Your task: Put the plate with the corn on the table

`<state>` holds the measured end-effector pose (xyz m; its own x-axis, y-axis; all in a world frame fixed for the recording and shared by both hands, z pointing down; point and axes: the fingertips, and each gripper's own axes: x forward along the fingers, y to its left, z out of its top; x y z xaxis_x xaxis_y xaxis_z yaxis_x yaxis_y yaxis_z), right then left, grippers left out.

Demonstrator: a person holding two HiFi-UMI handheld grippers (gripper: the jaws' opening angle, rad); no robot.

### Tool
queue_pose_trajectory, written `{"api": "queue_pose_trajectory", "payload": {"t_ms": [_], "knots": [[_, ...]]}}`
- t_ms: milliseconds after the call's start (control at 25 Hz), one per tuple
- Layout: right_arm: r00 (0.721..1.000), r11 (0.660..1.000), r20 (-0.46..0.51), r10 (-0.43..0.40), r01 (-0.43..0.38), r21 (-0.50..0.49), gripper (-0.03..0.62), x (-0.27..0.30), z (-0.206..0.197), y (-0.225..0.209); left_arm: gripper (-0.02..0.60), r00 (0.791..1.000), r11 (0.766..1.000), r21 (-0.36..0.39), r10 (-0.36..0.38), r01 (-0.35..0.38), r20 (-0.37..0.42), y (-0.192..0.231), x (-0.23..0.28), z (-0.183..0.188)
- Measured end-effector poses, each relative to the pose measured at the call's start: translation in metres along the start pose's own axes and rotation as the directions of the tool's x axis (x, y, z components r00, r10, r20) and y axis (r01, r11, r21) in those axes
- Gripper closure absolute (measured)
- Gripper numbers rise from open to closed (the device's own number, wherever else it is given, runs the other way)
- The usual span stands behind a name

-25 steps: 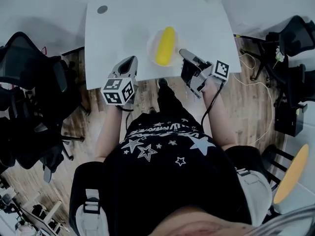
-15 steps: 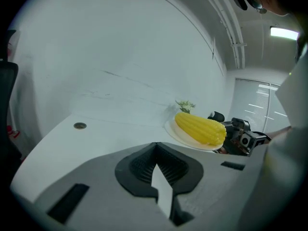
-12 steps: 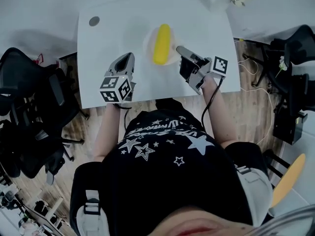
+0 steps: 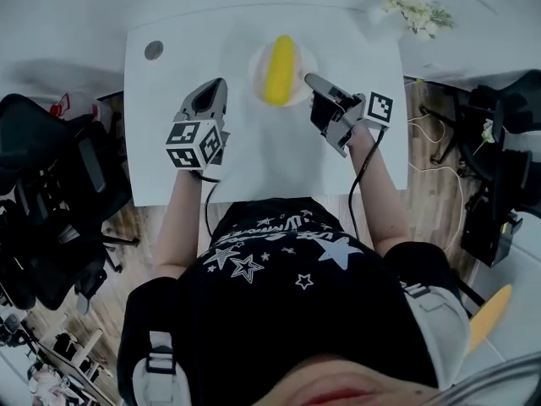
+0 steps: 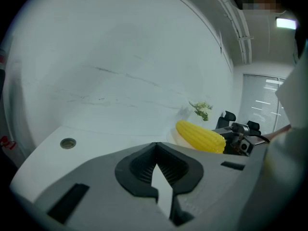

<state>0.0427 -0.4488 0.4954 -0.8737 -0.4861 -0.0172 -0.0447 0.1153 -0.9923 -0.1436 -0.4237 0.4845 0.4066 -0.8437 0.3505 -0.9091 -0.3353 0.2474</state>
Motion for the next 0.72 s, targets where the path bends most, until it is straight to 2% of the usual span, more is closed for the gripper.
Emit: {"api": "queue_pose_trajectory", "payload": {"t_ms": [320, 520, 720], "knots": [[1.0, 1.0, -0.012, -0.009, 0.01, 0.019, 0.542, 0.039, 0.065, -0.05, 0.575, 0.999, 0.999, -0.012, 0.048, -0.048, -0.01, 0.029, 0.065, 0.014], [1.0, 0.999, -0.001, -0.007, 0.007, 0.031, 0.542, 0.067, 0.096, -0.08, 0.575, 0.998, 0.998, -0.033, 0.051, -0.053, -0.046, 0.049, 0.1, 0.005], [1.0, 0.998, 0.017, -0.023, 0.022, 0.064, 0.542, 0.075, 0.117, -0.106, 0.575, 0.996, 0.998, -0.04, 0.052, -0.055, -0.071, 0.05, 0.123, -0.007]]}}
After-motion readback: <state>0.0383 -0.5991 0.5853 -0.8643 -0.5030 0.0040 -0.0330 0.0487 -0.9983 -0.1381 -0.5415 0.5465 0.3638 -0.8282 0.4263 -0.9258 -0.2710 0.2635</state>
